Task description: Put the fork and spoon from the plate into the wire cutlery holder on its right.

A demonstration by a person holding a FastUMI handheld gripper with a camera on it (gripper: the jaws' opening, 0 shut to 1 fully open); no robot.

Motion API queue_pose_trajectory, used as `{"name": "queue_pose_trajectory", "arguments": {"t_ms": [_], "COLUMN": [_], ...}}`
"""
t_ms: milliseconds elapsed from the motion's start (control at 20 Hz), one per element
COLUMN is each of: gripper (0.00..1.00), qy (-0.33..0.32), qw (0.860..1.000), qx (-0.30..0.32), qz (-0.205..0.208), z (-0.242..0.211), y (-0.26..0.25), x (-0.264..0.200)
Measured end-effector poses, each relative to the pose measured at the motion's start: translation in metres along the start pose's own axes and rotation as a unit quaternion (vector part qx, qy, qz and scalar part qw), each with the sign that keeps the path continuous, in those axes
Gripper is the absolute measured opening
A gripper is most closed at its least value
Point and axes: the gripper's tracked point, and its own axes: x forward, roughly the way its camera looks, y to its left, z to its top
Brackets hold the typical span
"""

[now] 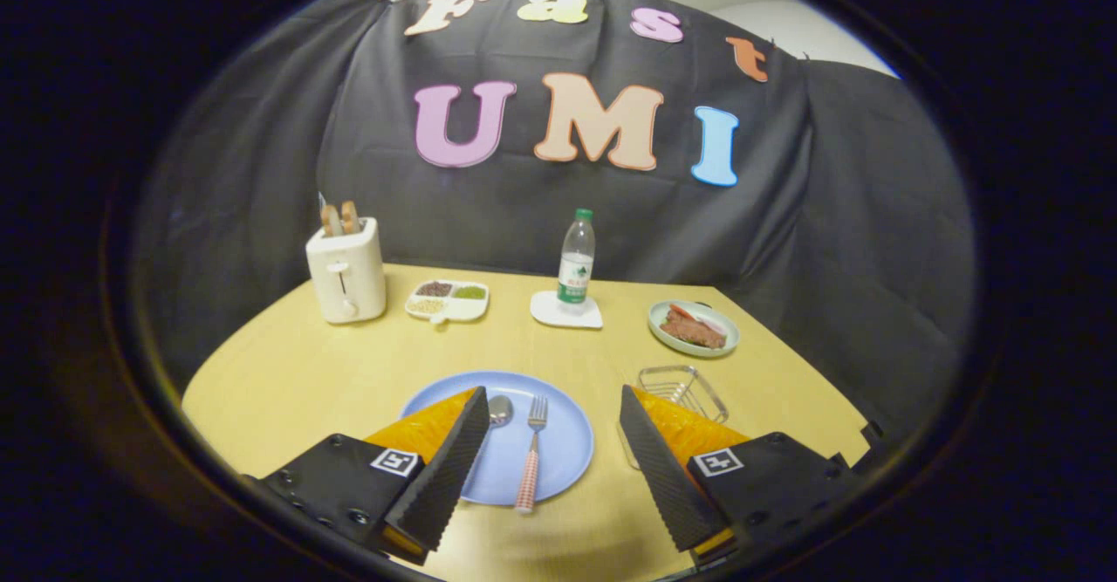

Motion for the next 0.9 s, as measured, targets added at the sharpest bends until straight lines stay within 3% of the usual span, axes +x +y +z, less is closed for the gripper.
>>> {"name": "queue_pose_trajectory", "arguments": {"t_ms": [500, 900], "gripper": [0.94, 0.55], "qy": [0.087, 0.145], "qw": [0.996, 0.989], "qx": [0.001, 0.032], "qz": [0.007, 0.019], "z": [-0.081, -0.107], "y": [0.029, 0.035], "x": [0.057, 0.076]}}
